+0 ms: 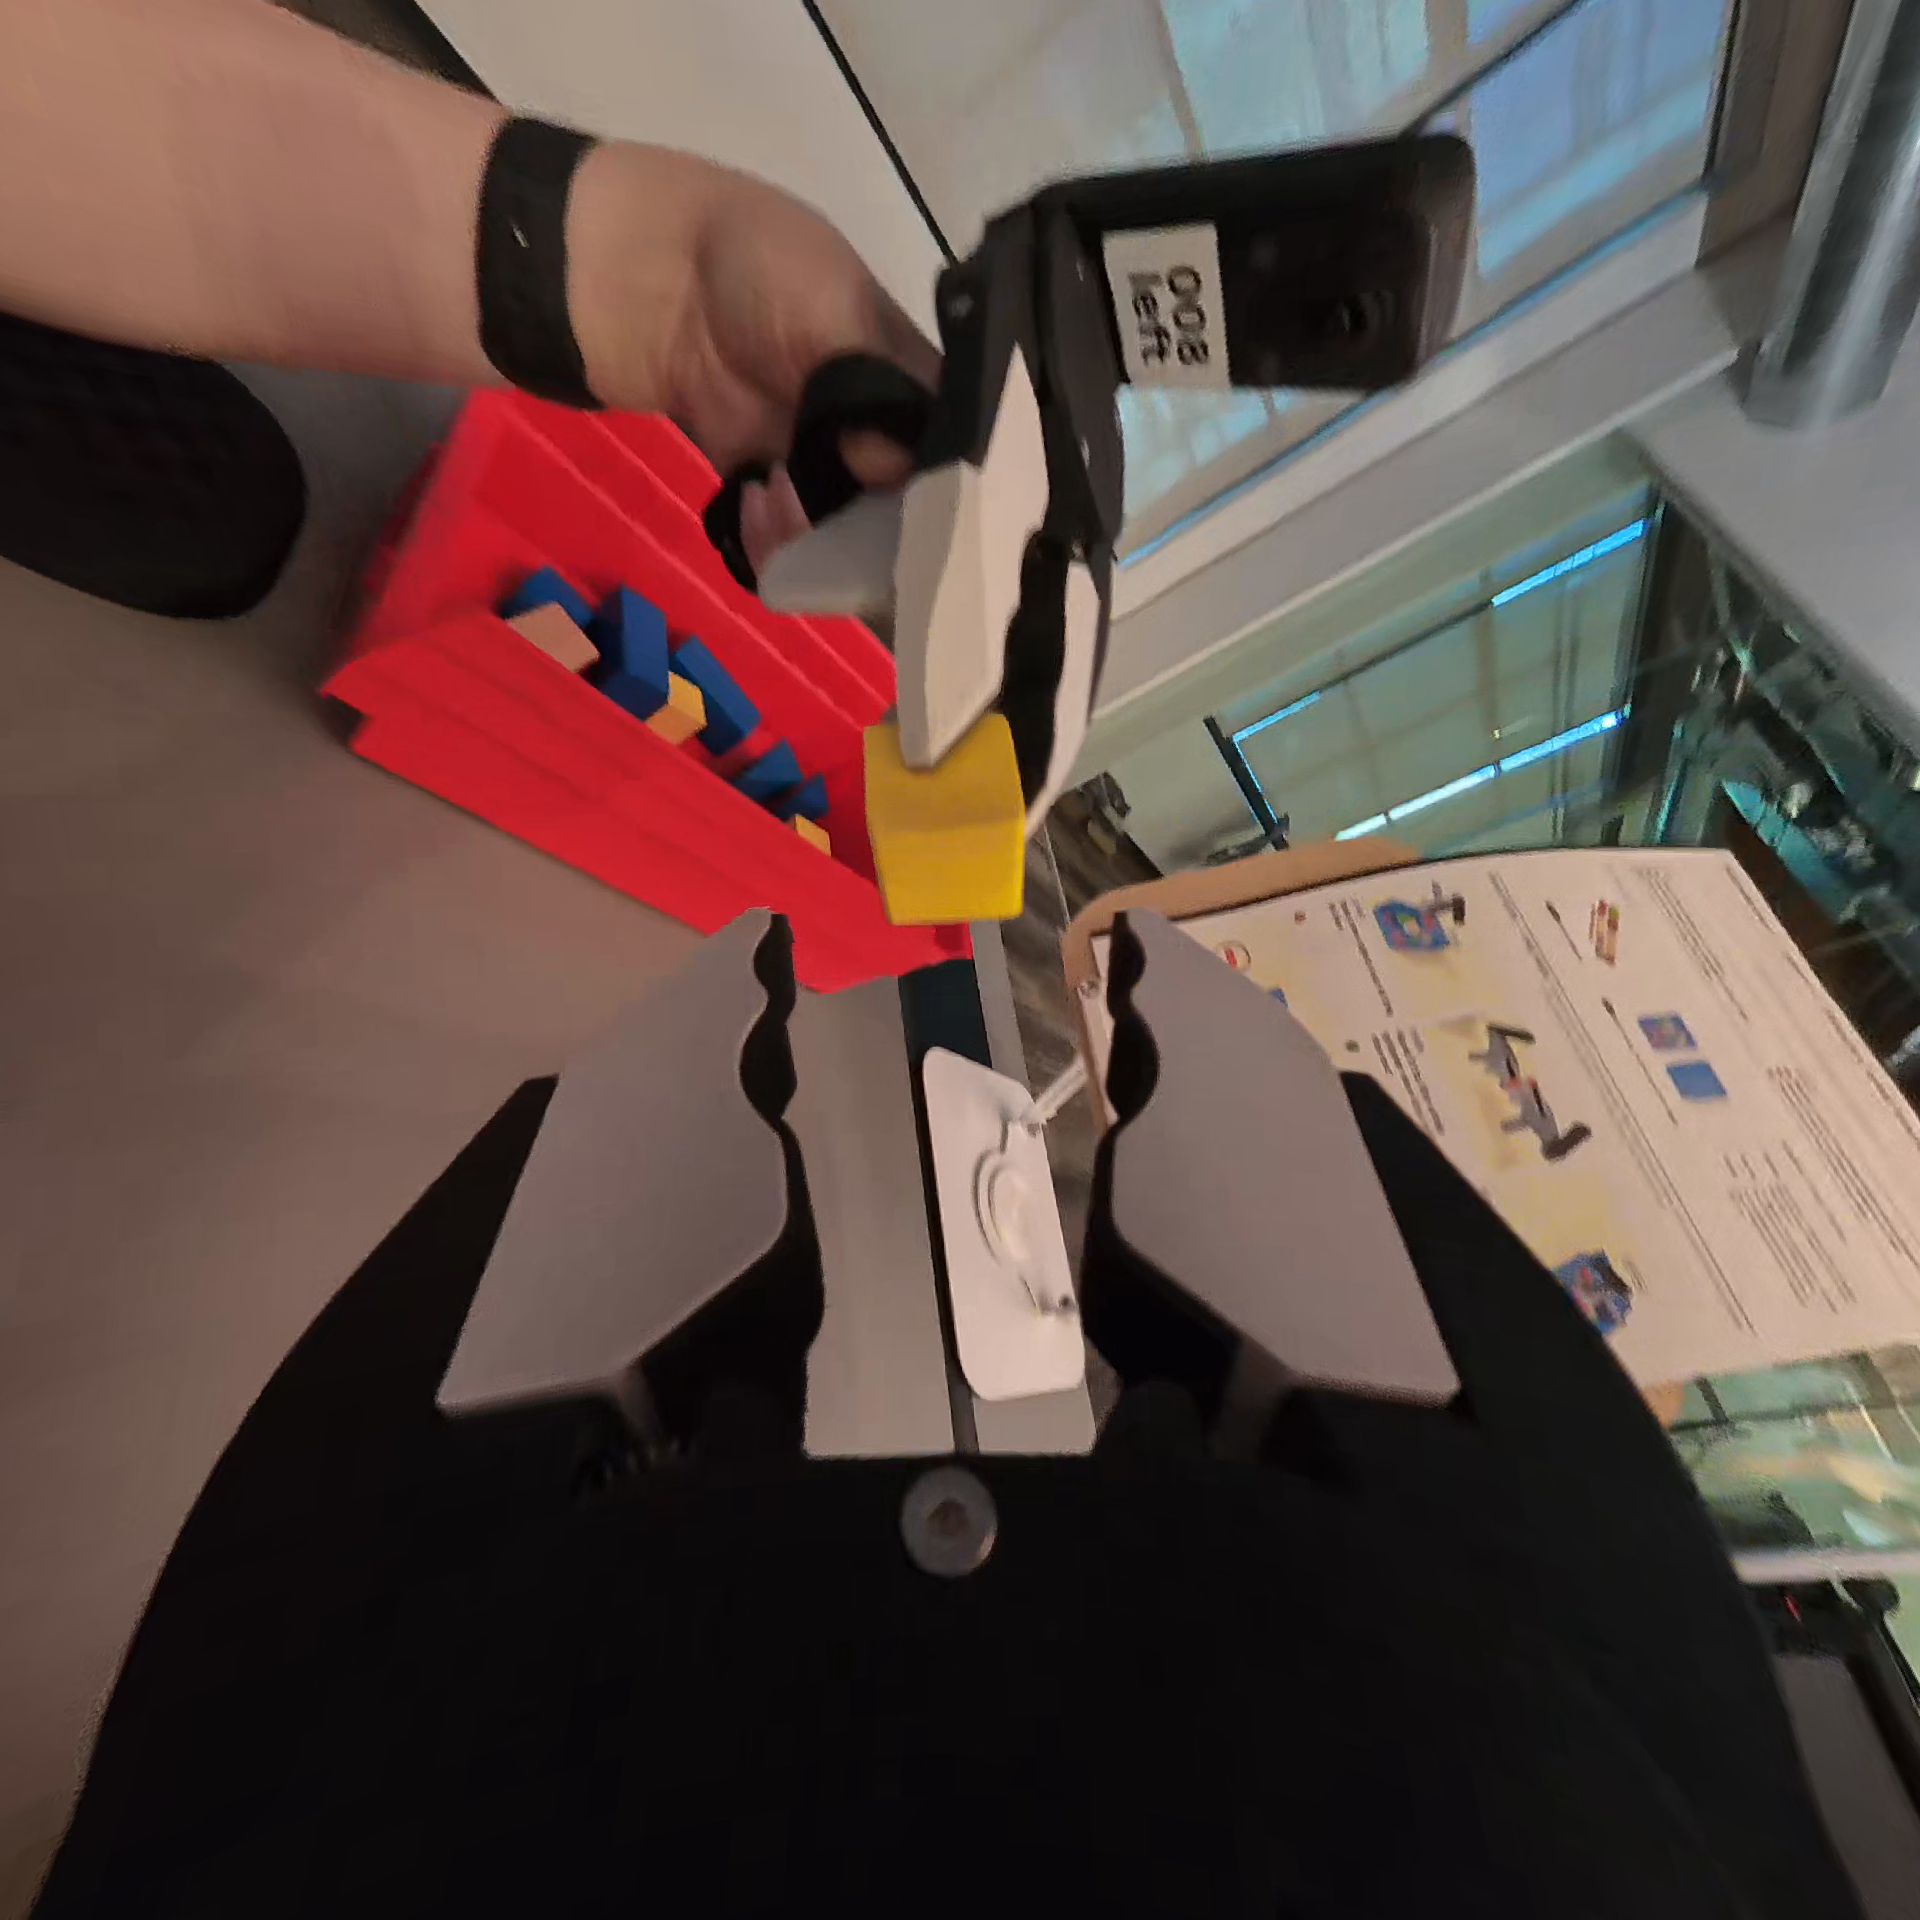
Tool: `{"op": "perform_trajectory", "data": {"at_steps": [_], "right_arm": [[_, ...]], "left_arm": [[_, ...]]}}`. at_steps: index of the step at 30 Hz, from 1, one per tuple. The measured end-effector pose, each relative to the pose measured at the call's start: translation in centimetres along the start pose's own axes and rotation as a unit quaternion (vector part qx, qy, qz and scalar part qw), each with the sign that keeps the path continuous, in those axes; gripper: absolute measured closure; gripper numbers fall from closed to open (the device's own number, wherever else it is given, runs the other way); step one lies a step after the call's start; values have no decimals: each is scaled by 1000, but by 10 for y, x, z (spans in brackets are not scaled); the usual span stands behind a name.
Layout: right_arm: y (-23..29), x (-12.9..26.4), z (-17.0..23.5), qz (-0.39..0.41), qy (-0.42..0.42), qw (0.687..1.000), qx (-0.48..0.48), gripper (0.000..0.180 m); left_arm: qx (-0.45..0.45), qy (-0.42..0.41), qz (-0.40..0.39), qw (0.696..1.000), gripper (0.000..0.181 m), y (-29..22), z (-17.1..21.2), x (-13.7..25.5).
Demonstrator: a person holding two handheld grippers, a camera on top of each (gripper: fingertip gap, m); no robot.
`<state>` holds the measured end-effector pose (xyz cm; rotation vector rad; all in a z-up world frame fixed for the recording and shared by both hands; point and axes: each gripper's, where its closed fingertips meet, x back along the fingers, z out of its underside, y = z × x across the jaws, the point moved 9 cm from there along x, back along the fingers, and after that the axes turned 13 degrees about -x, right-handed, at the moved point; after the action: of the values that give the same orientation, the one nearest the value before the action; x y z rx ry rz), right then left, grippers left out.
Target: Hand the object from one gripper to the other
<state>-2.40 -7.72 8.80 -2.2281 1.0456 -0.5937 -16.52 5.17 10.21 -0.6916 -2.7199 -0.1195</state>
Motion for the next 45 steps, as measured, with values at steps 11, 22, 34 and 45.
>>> {"op": "perform_trajectory", "data": {"at_steps": [11,22,34,45], "right_arm": [[12,-9,-6,-6,-1,1000,11,147],[-96,76,99,127,246,856,-437,146],[-48,99,218,55,569,553,-606,146],[-33,80,246,72,652,499,-566,146]], "left_arm": [[11,-22,71,997,146,-8,-1,-15],[-13,17,-137,990,139,7,-4,30],[-14,75,-167,983,143,2,-1,34],[-18,119,-168,978,143,2,5,30]]}}
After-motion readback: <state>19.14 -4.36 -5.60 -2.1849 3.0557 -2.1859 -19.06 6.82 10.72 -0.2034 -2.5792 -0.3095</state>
